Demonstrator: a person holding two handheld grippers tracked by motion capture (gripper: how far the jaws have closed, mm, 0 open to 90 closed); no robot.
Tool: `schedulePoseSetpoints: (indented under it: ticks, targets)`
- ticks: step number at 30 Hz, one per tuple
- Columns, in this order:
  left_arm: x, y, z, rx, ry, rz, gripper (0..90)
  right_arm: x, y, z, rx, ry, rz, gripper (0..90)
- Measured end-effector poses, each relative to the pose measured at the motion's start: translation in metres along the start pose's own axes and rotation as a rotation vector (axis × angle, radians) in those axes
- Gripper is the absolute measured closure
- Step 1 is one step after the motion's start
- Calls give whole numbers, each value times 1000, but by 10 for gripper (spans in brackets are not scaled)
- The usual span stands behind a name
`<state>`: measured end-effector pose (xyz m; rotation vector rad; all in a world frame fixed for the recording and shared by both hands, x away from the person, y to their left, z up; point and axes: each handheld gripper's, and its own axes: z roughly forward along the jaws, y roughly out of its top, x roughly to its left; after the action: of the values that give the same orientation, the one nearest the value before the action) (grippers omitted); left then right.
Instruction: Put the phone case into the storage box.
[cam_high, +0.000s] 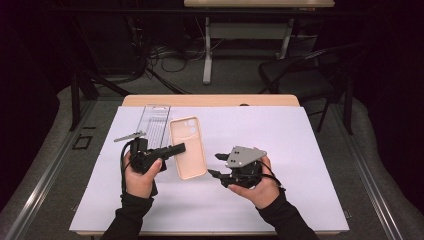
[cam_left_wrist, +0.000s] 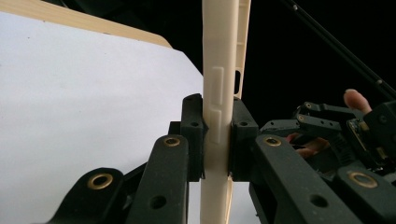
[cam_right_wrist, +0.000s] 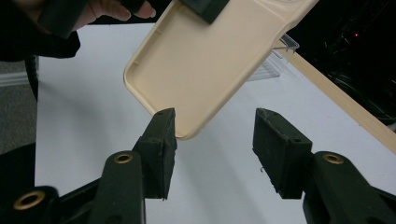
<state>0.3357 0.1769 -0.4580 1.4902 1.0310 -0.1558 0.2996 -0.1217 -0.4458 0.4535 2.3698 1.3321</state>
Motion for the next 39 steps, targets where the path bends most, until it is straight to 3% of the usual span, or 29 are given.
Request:
schedulePoseSetpoints:
  ticks: [7,14,19,20,28,32,39]
  targets:
    - [-2,-1,1,4,-9,15,810,-8,-5,-2,-32,48,98,492]
    - [-5,-2,2,9,-25,33,809,-13,-10,-4,-55,42,206,461]
    - [-9,-4,4,2,-39,54,810,-19,-13,-5,-78,78,293,446]
    - [-9,-4,4,1,-40,62,809,-21,-15,-5,-98,112,325,448]
    - [-13,-6,6,-2,-51,79,810,-27,-19,-6,-130,169,393,474]
    - [-14,-7,7,3,-57,84,809,-29,-20,-6,-146,215,450,472]
    - [-15,-8,9,13,-59,92,809,-31,-23,-3,-156,198,528,437]
